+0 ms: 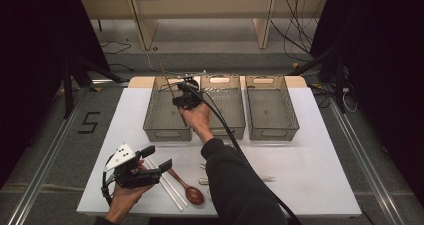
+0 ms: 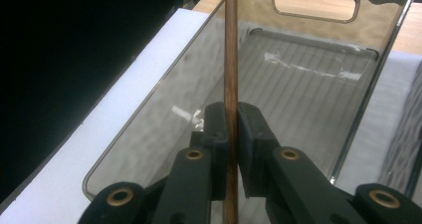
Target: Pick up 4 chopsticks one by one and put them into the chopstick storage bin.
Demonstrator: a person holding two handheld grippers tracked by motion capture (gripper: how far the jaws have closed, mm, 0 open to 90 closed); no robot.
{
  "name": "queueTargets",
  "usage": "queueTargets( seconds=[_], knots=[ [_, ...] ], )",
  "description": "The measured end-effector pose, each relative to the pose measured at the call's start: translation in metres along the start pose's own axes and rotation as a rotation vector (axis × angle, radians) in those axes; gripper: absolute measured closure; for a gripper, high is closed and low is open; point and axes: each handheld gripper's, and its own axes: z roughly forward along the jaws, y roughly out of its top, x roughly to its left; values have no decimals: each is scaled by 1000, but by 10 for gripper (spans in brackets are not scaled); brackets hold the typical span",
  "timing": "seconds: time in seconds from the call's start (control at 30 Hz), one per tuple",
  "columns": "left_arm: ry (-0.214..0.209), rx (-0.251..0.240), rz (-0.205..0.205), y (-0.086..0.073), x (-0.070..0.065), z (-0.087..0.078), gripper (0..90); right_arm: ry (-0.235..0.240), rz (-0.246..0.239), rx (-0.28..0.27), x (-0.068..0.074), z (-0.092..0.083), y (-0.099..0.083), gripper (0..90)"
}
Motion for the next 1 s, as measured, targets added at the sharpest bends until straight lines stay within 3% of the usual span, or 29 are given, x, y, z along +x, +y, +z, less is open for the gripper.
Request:
queueTargets(
  seconds=[0.3, 0.33, 0.4, 0.57, 0.67, 0.83, 1.0],
  knots=[
    [-1, -3, 0, 0, 0, 0, 154, -18, 6, 24, -3, 7, -1, 831],
    [-1, -3, 0, 0, 0, 0, 154, -18, 8, 24, -3, 8, -1, 811],
    [-1, -2, -1, 0, 0, 0, 154, 1, 13, 31, -5, 9, -1, 668],
    [0, -2, -2, 0, 0, 0, 154, 23, 19, 37, -6, 8, 0, 561],
    [0, -2, -3, 0, 0, 0, 154, 35, 17, 32, -6, 3, 2, 511],
    [1, -1, -2, 0, 0, -1, 154, 24, -39, 47, -5, -9, 4, 417],
    [4, 0, -2, 0, 0, 0, 154, 63, -76, 31, 0, -42, 2, 369]
  ],
)
